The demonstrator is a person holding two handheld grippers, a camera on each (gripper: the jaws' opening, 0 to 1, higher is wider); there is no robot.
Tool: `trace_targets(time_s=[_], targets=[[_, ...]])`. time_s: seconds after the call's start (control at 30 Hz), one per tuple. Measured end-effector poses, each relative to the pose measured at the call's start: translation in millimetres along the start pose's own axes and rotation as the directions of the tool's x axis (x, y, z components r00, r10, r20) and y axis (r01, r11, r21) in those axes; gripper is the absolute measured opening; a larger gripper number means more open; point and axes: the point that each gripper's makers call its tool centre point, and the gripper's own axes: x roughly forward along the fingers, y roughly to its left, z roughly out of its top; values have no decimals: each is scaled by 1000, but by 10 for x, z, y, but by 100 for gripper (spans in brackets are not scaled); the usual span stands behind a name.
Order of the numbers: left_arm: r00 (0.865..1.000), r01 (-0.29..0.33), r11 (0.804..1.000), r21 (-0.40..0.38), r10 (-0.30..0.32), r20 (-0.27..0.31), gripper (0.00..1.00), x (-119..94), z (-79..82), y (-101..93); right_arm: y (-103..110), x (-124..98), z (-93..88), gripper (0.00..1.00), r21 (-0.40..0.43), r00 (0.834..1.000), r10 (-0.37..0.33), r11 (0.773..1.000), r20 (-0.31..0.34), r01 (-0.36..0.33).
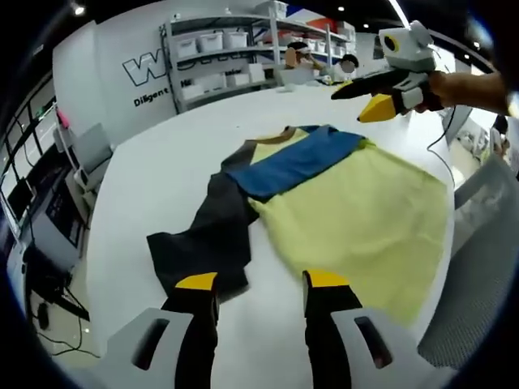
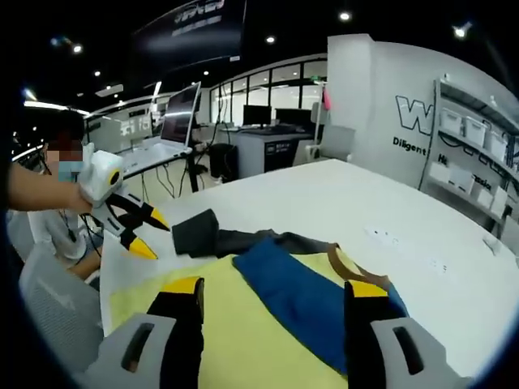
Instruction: Fold the garment on the visible template until the final outline fits inside the template.
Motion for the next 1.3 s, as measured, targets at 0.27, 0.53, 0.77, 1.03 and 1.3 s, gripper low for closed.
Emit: trace_targets(time_s=[0.27,0.53,0.77,1.03,1.3], targets=[[999,-14,999,48,16,-31,37,166,-63,90,-108,-352,-78,87,33,998,-61,998,17,61],[998,-9,997,81,14,-64,35,232,-114,131,-183,-609,-255,97,55,995,-101,993,-3,101],[996,0,996,91,9,-91,31,294,-171,169,-242,-867,-375,99,93,990,-142,985,-8,142],[991,29,992,126,-12,-136,24,369,-243,136,-334,-1228,-567,99,146,979,-203,968,-17,203],[989,10,992,122,8,-147,17,375,-265,198,-272,-1538,-853,99,155,971,-230,959,-59,237]])
